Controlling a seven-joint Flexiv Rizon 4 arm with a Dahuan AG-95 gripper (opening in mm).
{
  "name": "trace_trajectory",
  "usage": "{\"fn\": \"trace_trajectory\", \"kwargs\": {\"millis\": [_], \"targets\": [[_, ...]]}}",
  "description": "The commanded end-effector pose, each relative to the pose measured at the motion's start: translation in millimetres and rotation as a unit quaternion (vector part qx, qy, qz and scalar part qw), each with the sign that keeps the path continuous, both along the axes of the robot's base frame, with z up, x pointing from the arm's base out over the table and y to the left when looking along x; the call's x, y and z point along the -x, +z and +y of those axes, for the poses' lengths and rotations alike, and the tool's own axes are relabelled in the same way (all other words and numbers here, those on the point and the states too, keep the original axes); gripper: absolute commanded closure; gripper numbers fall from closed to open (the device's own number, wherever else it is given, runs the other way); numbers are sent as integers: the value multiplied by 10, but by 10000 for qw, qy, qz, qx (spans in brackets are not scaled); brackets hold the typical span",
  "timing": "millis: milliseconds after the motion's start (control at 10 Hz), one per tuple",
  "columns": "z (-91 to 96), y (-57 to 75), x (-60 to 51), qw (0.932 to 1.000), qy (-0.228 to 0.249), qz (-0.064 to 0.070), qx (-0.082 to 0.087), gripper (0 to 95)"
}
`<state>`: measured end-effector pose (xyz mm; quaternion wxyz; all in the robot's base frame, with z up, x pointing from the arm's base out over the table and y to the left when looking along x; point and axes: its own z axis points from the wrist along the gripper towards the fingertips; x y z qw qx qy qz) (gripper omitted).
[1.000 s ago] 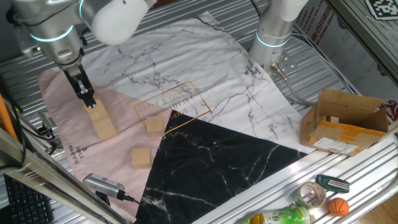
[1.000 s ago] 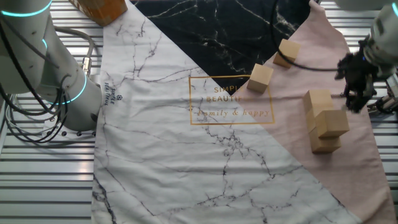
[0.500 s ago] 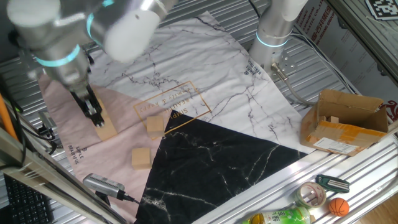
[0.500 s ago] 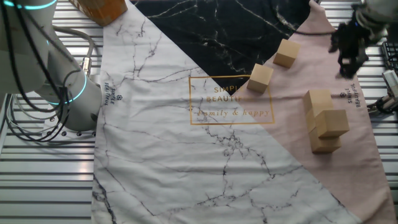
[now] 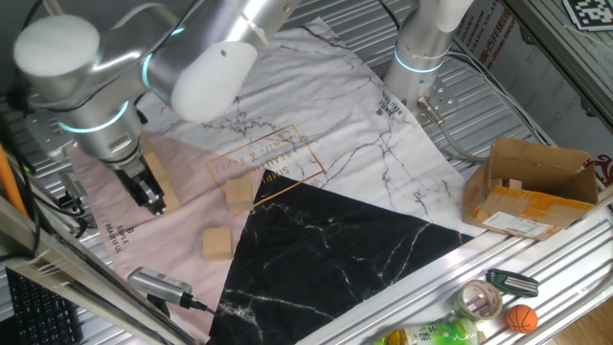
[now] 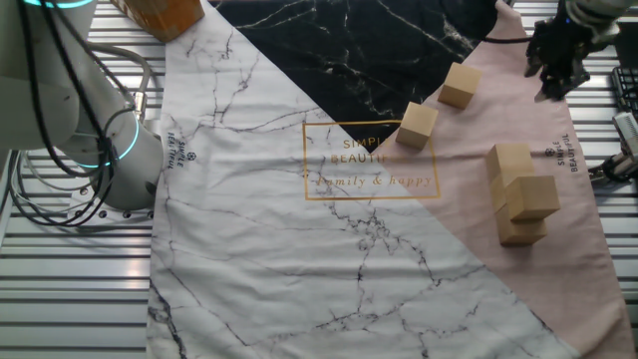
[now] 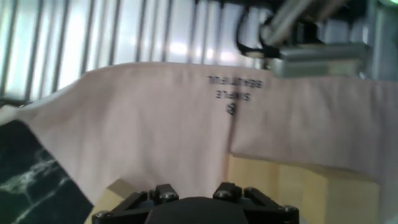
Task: Stack the blocks into a pyramid shape
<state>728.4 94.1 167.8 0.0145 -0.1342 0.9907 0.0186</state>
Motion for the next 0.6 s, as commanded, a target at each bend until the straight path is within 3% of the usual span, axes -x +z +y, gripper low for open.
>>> {"fn": "trace_trajectory", "kwargs": {"millis": [100, 600], "targets": [[29, 1, 11, 9995, 325, -32, 18, 760], [27, 1, 12, 9992, 388, -67, 34, 760]]}}
